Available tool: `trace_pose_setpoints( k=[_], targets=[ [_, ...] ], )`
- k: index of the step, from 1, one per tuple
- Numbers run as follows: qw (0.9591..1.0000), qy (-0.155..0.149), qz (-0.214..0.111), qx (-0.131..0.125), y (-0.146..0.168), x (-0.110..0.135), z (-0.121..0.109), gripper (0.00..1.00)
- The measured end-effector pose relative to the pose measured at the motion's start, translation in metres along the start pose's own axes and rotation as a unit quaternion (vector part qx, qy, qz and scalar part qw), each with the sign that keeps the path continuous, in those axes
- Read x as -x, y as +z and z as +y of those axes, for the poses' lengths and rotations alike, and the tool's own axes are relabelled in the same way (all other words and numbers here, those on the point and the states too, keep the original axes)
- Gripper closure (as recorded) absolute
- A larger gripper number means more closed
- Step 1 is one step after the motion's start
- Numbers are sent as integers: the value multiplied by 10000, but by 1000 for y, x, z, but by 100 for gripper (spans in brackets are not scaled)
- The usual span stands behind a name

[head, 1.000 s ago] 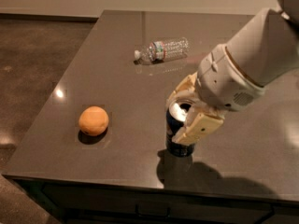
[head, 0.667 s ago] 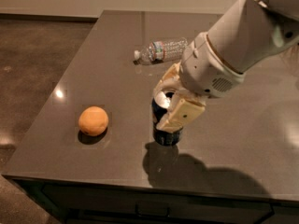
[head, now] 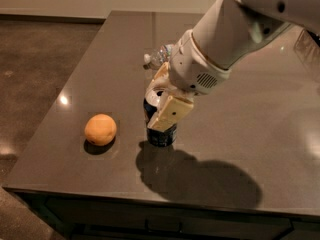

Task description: Move pepsi can near orange

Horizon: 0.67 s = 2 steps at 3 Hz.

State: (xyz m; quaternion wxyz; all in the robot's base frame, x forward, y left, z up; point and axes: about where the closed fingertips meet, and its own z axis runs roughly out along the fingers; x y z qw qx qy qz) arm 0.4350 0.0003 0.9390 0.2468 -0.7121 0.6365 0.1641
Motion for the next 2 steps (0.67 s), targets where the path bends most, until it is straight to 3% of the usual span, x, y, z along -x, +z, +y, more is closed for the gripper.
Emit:
trace_pose_setpoints(
  k=[1,2],
  targets=[
    [10000,7,-49,39,11,2,-9,100],
    [10000,-12,-73,48,20,3,-15,82]
  ],
)
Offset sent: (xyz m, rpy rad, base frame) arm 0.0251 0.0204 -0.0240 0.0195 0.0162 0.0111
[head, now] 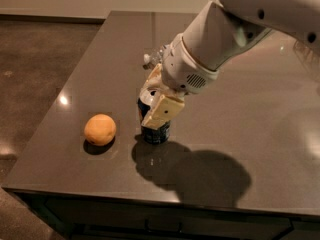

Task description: Move pepsi can near orange

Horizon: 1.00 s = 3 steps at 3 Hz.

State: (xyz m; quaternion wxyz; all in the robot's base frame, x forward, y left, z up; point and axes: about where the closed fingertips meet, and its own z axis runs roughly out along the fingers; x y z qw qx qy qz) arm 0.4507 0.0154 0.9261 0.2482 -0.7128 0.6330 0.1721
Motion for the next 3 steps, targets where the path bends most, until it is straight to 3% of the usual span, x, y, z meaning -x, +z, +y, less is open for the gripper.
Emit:
trace_pose_setpoints(
  k=[3],
  targets=[
    [9998,-8,-85,189,23,10,-3,12]
  ],
)
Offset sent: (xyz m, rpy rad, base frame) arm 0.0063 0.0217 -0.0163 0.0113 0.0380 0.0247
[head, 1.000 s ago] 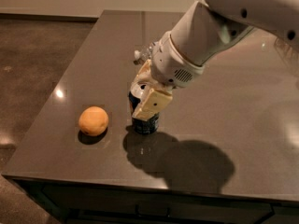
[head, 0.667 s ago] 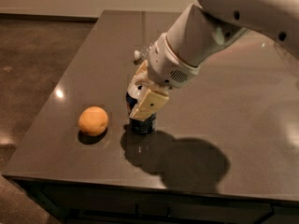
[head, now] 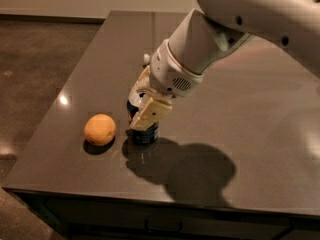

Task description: Move pepsi can near orange

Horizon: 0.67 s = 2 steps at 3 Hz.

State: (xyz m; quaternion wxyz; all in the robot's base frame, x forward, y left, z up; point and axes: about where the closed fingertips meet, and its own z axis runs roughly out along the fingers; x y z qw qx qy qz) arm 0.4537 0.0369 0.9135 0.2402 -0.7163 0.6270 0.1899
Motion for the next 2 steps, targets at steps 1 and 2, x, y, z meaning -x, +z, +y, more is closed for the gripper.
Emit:
trace_pose_setpoints(
  k=[1,2],
  targets=[
    [10000,-35,-45,5,7,3,3,0],
    [10000,-42,-51,3,8,4,3,0]
  ],
)
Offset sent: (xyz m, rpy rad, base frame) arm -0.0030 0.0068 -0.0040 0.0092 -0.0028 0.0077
